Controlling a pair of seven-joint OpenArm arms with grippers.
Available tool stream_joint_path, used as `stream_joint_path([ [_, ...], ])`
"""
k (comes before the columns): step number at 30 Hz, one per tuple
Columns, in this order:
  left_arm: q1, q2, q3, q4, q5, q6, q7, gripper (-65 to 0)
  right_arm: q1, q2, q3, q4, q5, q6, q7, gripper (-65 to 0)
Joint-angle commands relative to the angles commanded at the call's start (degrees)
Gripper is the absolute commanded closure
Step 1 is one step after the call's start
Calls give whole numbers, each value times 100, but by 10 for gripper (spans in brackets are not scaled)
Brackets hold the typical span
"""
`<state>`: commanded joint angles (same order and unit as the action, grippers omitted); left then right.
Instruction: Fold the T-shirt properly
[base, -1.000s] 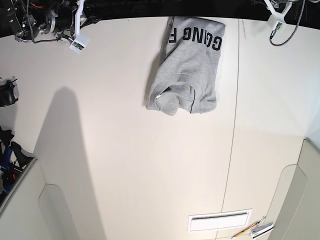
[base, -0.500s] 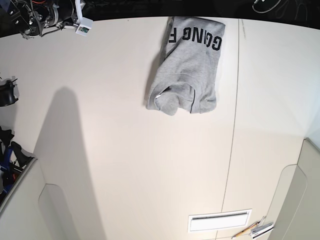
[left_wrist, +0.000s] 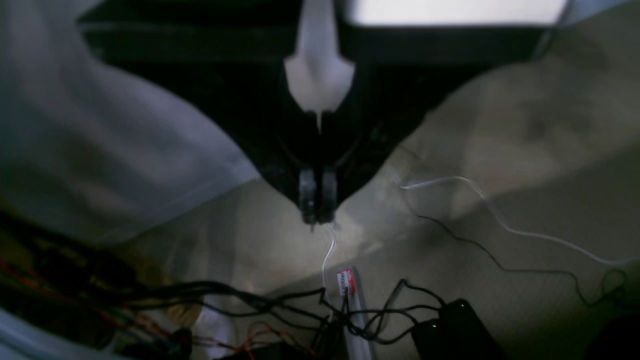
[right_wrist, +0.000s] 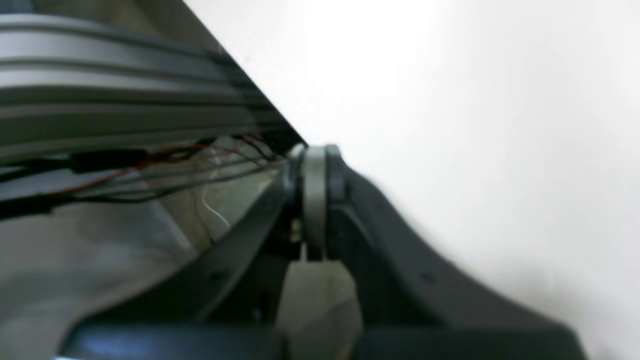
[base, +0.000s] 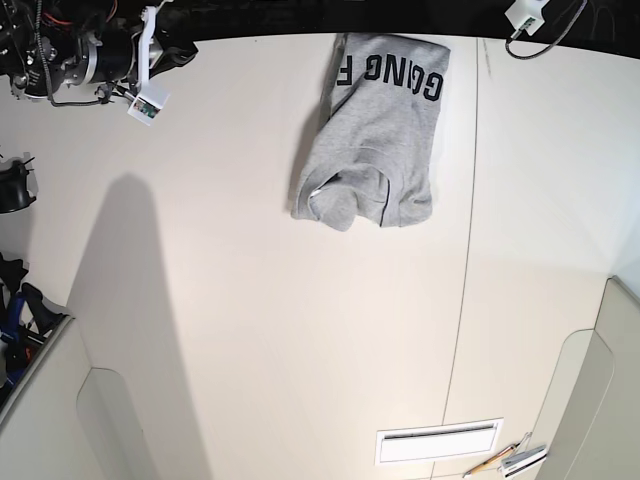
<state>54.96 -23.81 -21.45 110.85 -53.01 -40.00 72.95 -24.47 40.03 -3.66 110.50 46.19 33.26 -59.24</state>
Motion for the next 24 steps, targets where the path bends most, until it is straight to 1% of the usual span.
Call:
stream_joint_path([
  [2, 186, 0, -197, 105, -22, 0, 61, 0, -85, 17, 31, 221, 66, 2, -166, 0],
  [7, 1106, 2, -953, 210, -531, 0, 61, 0, -890, 92, 33, 935, 0, 2, -133, 0],
  [8, 1224, 0, -1021, 210, -529, 0, 61, 0, -1045, 109, 33, 1071, -103, 0, -116, 0],
  [11, 1523, 15, -1045, 208, -498, 0, 61, 0, -1554, 109, 33, 1158, -271, -7, -122, 0],
  [13, 1652, 15, -1043, 197, -326, 0, 57, 0, -1941, 107, 31, 1152, -278, -4, -122, 0],
  [16, 1681, 15, -1038, 52, -31, 0, 55, 0, -2518, 107, 26, 1047, -555, -7, -120, 0],
  [18, 1681, 11, -922, -205, 90, 0, 33, 0, -2863, 107, 26, 796, -680, -7, -114, 0],
  [19, 1679, -4, -774, -380, 212, 0, -61, 0, -3003, 107, 26, 608, -678, -7, -81, 0],
  [20, 1676, -24, -570, -586, 402, 0, -264, 0, -3097, 107, 24, 391, -678, -7, -13, 0],
  [23, 1508, -219, 317, -1294, 1226, 0, -1248, 0, -3110, 105, -48, -391, -684, -9, 319, 0],
  [24, 1344, -247, 608, -1561, 1486, 0, -1456, 0, -3067, 105, -103, -651, -702, -9, 420, 0],
])
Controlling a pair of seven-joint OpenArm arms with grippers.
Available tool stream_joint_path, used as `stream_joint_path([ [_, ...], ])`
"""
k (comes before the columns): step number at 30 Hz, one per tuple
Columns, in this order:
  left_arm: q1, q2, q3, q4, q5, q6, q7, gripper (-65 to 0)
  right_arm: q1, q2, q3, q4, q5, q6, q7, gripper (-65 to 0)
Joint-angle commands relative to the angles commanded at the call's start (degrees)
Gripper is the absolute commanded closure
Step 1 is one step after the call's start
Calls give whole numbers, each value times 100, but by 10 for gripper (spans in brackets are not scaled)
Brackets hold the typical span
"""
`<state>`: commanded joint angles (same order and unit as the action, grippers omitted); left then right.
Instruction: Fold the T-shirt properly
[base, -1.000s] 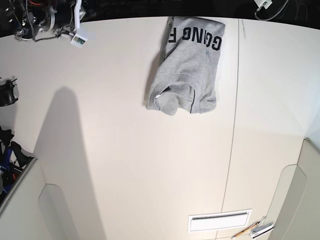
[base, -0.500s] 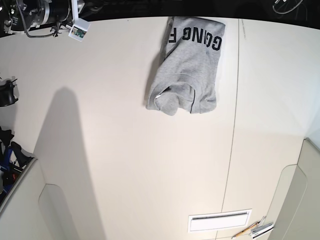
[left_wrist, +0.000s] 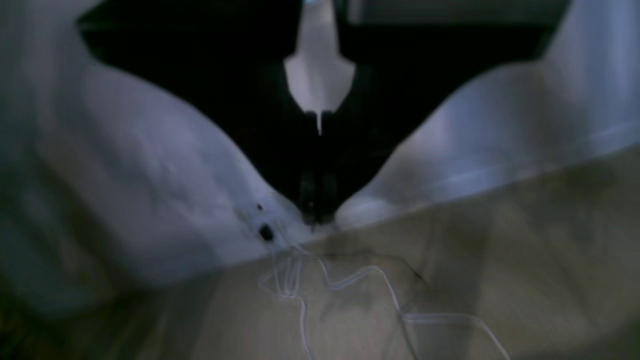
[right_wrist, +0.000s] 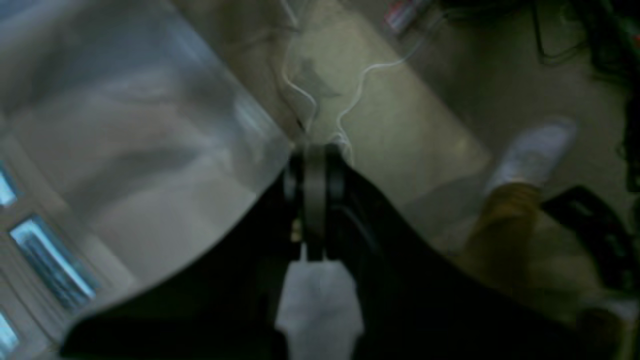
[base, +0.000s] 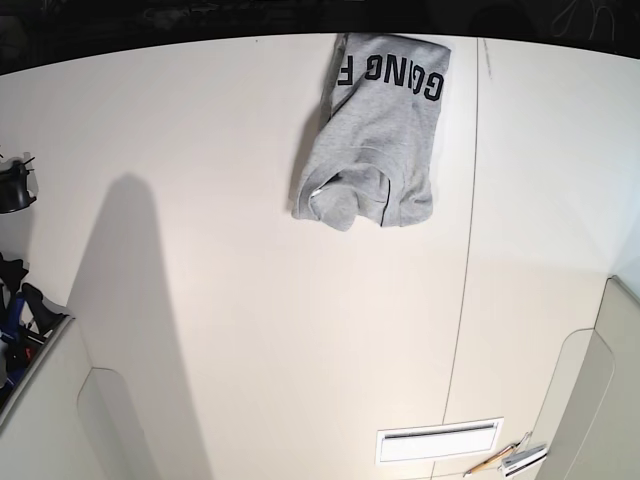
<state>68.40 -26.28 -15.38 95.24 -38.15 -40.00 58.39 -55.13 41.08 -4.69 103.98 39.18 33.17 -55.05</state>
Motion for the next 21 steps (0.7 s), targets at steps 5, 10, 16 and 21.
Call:
stream_joint_path([
  [5, -1134, -7, 1121, -1484, 376, 56, -101, 0, 654, -31, -763, -1276, -225, -83, 168, 0],
  [10, -2330, -4, 2039, -2894, 376, 54, -356, 0, 1635, -63, -1878, -2562, -476, -146, 737, 0],
  [16, -3799, 103, 2986, -4144, 612, 0, -612, 0, 2833, -920, -2492, -4415, -1091, -149, 927, 0],
  [21, -4647, 212, 4131, -4579, 610, 237, -970, 0, 3729, -1578, -2496, -5742, -1320, -146, 931, 0],
])
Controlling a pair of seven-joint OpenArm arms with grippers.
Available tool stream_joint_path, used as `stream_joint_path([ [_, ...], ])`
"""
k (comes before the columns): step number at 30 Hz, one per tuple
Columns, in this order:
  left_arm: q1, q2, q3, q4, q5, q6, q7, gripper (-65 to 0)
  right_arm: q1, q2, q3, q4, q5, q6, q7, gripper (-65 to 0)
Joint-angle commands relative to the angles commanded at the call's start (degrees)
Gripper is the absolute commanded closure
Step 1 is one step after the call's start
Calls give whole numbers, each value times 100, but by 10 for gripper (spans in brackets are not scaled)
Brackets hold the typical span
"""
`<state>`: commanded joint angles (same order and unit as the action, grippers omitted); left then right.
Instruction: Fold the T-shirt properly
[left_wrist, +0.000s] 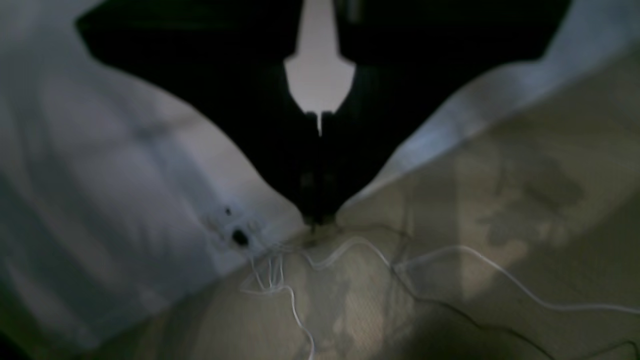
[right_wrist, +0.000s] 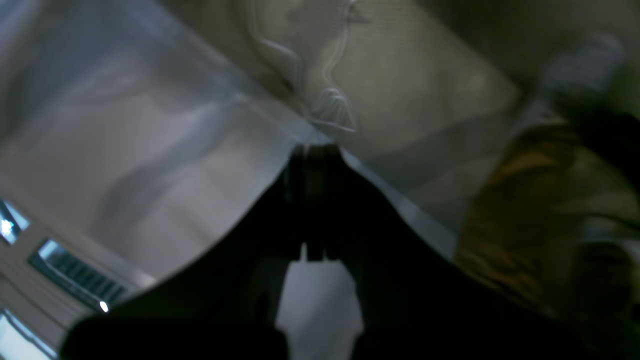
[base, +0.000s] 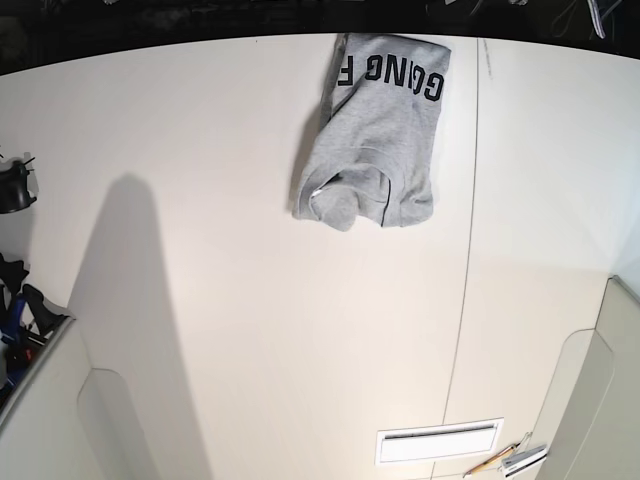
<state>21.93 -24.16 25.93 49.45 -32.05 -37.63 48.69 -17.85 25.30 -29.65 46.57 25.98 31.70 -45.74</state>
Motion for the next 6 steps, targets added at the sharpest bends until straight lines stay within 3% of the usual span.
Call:
stream_joint_path([
  [3, -304, 216, 511, -299, 59, 385, -168, 0, 352, -205, 0, -341, -61, 0, 107, 0],
  [6, -516, 511, 638, -651, 280, 553, -275, 0, 575, -249, 0, -376, -116, 2, 125, 0],
])
